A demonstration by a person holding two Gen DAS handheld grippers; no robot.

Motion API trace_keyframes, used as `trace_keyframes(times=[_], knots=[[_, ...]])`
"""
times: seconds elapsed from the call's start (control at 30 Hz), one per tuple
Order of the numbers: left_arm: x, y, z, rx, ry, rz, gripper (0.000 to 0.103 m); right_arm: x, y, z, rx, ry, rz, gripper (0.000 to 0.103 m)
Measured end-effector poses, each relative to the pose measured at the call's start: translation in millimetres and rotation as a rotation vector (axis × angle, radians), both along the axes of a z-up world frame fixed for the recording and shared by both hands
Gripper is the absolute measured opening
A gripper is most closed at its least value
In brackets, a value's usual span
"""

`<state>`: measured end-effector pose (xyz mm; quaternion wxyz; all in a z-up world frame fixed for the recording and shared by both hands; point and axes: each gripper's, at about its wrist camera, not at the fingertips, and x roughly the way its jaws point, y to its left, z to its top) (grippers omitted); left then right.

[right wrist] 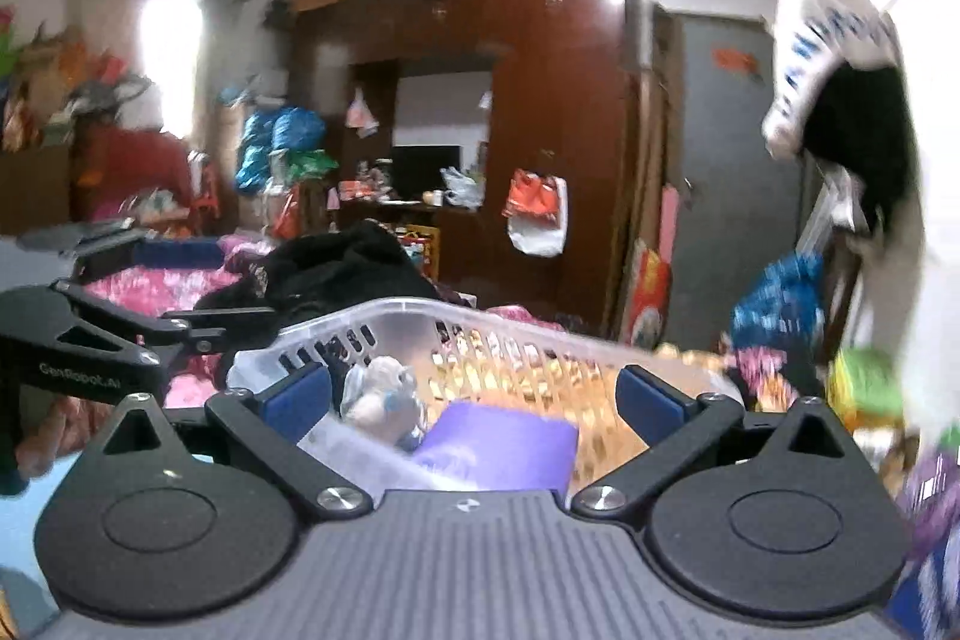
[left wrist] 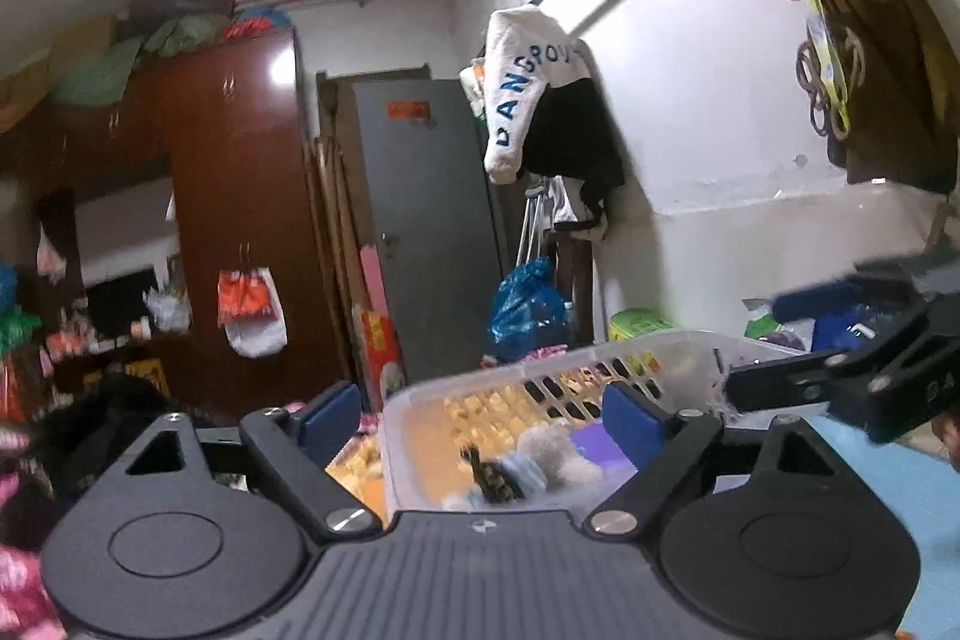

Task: Organize objects
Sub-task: 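Carry the plush toy with both grippers into the basket and open, then grasp the small purple-white box with the left gripper while the right grasps the orange bottle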

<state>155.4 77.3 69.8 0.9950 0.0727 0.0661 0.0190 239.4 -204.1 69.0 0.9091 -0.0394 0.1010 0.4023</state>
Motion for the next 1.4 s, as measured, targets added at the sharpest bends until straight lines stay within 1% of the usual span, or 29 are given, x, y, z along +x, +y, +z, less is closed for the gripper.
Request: trace_keyframes(times=[0.03, 0.1, 0.2, 0.27, 0.33, 0.37, 0.4, 0.47, 0.53, 0.63, 0.77, 0.87, 0.93, 0.97, 1.0, 1.03, 1.07, 1.13, 1.27, 1.4], knots=[[-8, 0, -2, -0.018, 0.008, -0.016, 0.090, -4, -9, -4, 0.022, 0.045, 0.008, 0.103], [-29, -2, -13, -0.030, 0.029, -0.040, 0.090, -18, -31, -23, 0.047, 0.120, 0.042, 0.103], [-59, -6, -38, -0.031, 0.061, -0.049, 0.090, -38, -57, -57, 0.062, 0.168, 0.048, 0.103], [-78, -7, -55, -0.058, 0.064, -0.057, 0.090, -50, -70, -79, 0.078, 0.215, 0.039, 0.103], [-90, -9, -69, -0.078, 0.085, -0.071, 0.090, -59, -75, -93, 0.096, 0.266, 0.056, 0.103], [-94, -12, -76, -0.073, 0.096, -0.079, 0.090, -60, -75, -94, 0.104, 0.276, 0.068, 0.103], [-97, -15, -81, -0.069, 0.100, -0.080, 0.090, -61, -71, -95, 0.102, 0.277, 0.078, 0.103], [-101, -17, -91, -0.079, 0.113, -0.083, 0.090, -62, -58, -91, 0.071, 0.248, 0.076, 0.103], [-99, -15, -97, -0.089, 0.149, -0.098, 0.090, -66, -45, -88, 0.048, 0.215, 0.062, 0.103], [-96, -16, -106, -0.101, 0.172, -0.096, 0.090, -68, -29, -87, 0.034, 0.203, 0.062, 0.103], [-93, -16, -120, -0.113, 0.199, -0.111, 0.090, -66, -21, -87, 0.024, 0.197, 0.039, 0.101], [-91, -18, -123, -0.107, 0.194, -0.101, 0.090, -63, -17, -88, 0.009, 0.200, 0.021, 0.094], [-93, -17, -125, -0.112, 0.190, -0.101, 0.090, -65, -17, -92, 0.000, 0.206, 0.012, 0.083], [-93, -17, -124, -0.114, 0.187, -0.105, 0.085, -64, -17, -93, 0.000, 0.212, 0.014, 0.079], [-94, -17, -124, -0.116, 0.185, -0.109, 0.076, -69, -16, -97, -0.007, 0.214, 0.012, 0.070], [-94, -17, -125, -0.114, 0.185, -0.112, 0.071, -71, -15, -98, -0.017, 0.210, 0.003, 0.063], [-95, -18, -125, -0.111, 0.180, -0.110, 0.068, -71, -15, -99, -0.023, 0.204, -0.004, 0.060], [-95, -17, -125, -0.116, 0.172, -0.109, 0.067, -71, -20, -100, -0.004, 0.205, 0.009, 0.060], [-100, -18, -124, -0.114, 0.145, -0.108, 0.066, -78, -26, -99, -0.012, 0.159, 0.014, 0.059], [-106, -17, -119, -0.115, 0.112, -0.114, 0.066, -82, -35, -93, 0.011, 0.130, 0.026, 0.058]])
